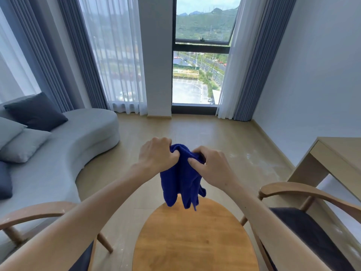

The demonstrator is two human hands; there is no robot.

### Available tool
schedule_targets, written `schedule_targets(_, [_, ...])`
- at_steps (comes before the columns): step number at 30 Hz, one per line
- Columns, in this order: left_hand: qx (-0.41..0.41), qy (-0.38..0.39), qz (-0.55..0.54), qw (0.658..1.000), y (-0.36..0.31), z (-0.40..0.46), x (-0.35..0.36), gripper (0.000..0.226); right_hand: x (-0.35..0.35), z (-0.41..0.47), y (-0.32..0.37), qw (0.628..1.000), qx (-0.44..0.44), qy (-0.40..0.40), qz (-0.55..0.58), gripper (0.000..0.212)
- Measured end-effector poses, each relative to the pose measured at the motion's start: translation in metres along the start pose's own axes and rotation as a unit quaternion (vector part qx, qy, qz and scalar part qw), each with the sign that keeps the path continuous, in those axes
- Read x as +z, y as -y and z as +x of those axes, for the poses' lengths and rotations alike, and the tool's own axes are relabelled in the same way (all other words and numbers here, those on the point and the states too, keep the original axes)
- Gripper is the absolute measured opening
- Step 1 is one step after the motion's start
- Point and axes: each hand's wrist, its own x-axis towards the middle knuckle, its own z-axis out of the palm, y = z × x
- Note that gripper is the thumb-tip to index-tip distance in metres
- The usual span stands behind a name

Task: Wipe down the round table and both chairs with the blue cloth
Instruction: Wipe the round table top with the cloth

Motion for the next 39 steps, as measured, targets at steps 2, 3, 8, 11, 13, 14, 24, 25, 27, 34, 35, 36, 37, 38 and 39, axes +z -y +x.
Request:
schedule_targets(2, [-0.056, 0.053, -0.095, 0.993, -0.008, 0.001, -0.004, 0.009, 0.008, -0.002, 0.006, 1.0, -0.001, -0.004, 0.01, 0.003])
schedule_targets(3, [-0.091, 0.079, -0.158, 0.98, -0.011, 0.001, -0.006, 0.011, 0.01, -0.003, 0.008, 1.0, -0.001, -0.01, 0.016, 0.003])
schedule_targets(8, [-0.249, 0.177, -0.434, 0.847, -0.019, 0.002, -0.024, 0.019, 0.01, -0.004, 0.01, 0.999, 0.021, 0.016, 0.042, 0.04])
schedule_targets(11, [-0.253, 0.223, -0.497, 0.8, -0.019, -0.003, -0.031, 0.024, 0.006, -0.004, 0.008, 0.998, 0.019, 0.054, 0.01, 0.065])
schedule_targets(13, [-0.236, 0.249, -0.494, 0.799, -0.016, -0.004, -0.033, 0.027, 0.0, -0.002, 0.006, 0.999, 0.015, 0.028, 0.015, 0.055])
schedule_targets(14, [-0.22, 0.251, -0.476, 0.814, -0.013, -0.004, -0.034, 0.028, -0.003, -0.002, 0.005, 1.0, 0.01, 0.011, 0.024, 0.048])
schedule_targets(24, [0.046, 0.141, -0.384, 0.911, 0.018, -0.03, -0.026, 0.036, 0.002, -0.009, 0.016, 0.978, -0.022, 0.014, 0.207, 0.048])
schedule_targets(25, [0.055, 0.116, -0.374, 0.918, 0.019, -0.031, -0.028, 0.031, 0.006, -0.012, 0.018, 0.967, -0.001, 0.016, 0.253, 0.052])
schedule_targets(27, [0.053, 0.092, -0.376, 0.92, 0.025, -0.034, -0.035, 0.029, 0.015, -0.018, 0.021, 0.934, 0.039, 0.043, 0.353, 0.061])
schedule_targets(34, [-0.016, 0.043, -0.483, 0.875, 0.063, -0.05, -0.079, 0.033, 0.068, -0.037, 0.052, 0.927, 0.037, 0.115, 0.355, 0.069])
schedule_targets(35, [-0.038, 0.033, -0.493, 0.868, 0.073, -0.053, -0.084, 0.035, 0.075, -0.036, 0.061, 0.935, 0.028, 0.111, 0.336, 0.067])
schedule_targets(36, [-0.061, 0.028, -0.504, 0.861, 0.082, -0.057, -0.089, 0.038, 0.081, -0.035, 0.07, 0.943, 0.019, 0.106, 0.316, 0.063])
schedule_targets(37, [-0.084, 0.025, -0.516, 0.852, 0.092, -0.063, -0.093, 0.039, 0.087, -0.034, 0.079, 0.949, 0.013, 0.102, 0.299, 0.058])
schedule_targets(38, [-0.103, 0.024, -0.528, 0.843, 0.102, -0.07, -0.096, 0.039, 0.093, -0.033, 0.088, 0.952, 0.009, 0.104, 0.288, 0.055])
schedule_targets(39, [-0.122, 0.022, -0.537, 0.835, 0.112, -0.078, -0.099, 0.038, 0.099, -0.033, 0.097, 0.952, 0.005, 0.113, 0.283, 0.054])
